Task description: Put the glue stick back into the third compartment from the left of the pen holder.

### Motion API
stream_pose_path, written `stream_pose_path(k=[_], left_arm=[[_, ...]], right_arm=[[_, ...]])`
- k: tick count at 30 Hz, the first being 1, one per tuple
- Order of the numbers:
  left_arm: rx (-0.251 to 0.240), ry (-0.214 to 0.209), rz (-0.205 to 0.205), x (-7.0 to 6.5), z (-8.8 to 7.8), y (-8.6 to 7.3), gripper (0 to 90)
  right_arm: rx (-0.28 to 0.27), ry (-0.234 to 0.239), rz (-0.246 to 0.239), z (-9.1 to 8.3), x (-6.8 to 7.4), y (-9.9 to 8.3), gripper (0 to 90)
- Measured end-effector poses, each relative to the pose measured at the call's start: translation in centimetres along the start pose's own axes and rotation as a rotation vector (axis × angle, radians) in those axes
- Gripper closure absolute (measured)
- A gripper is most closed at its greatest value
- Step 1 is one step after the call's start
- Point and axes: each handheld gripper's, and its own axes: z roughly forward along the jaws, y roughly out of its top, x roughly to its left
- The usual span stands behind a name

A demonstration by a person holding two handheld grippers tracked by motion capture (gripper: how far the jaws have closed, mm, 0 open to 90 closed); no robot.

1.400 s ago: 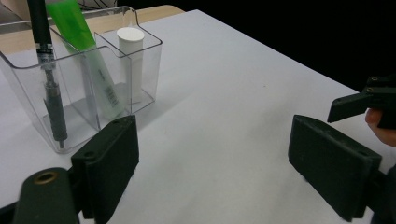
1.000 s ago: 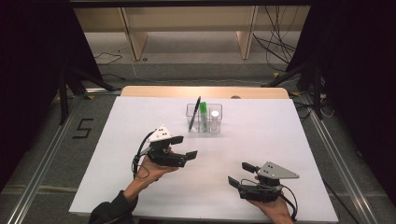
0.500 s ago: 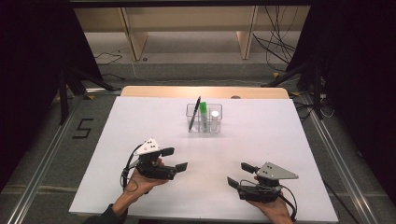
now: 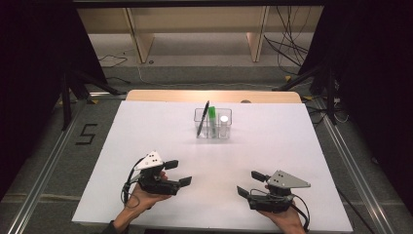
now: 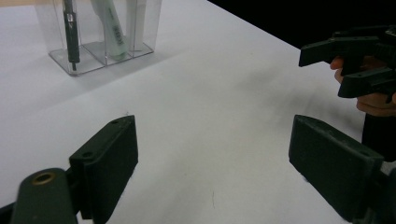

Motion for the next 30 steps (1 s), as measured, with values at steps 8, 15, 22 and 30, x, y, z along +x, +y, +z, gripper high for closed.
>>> stream_pose_path(k=[8, 15, 22, 30], left_arm=[[0.012, 0.01, -0.012, -0.1, -0.4, -0.9, 13.8], [-0.001, 0.03, -0.008, -0.1, -0.8, -1.3, 11.6], [-0.003, 0.043, -0.006, 0.2, -0.7, -1.3, 11.2], [0.0, 0.045, -0.004, 0.2, -0.6, -1.3, 11.2]], right_arm=[[0.004, -0.002, -0.002, 0.0, 0.1, -0.1, 25.4], [0.004, -0.004, -0.003, 0.0, 0.1, -0.1, 25.2], [0.002, -0.009, 0.001, 0.0, 0.0, -0.1, 24.4], [0.0, -0.012, 0.0, 0.0, 0.0, -0.1, 23.3]])
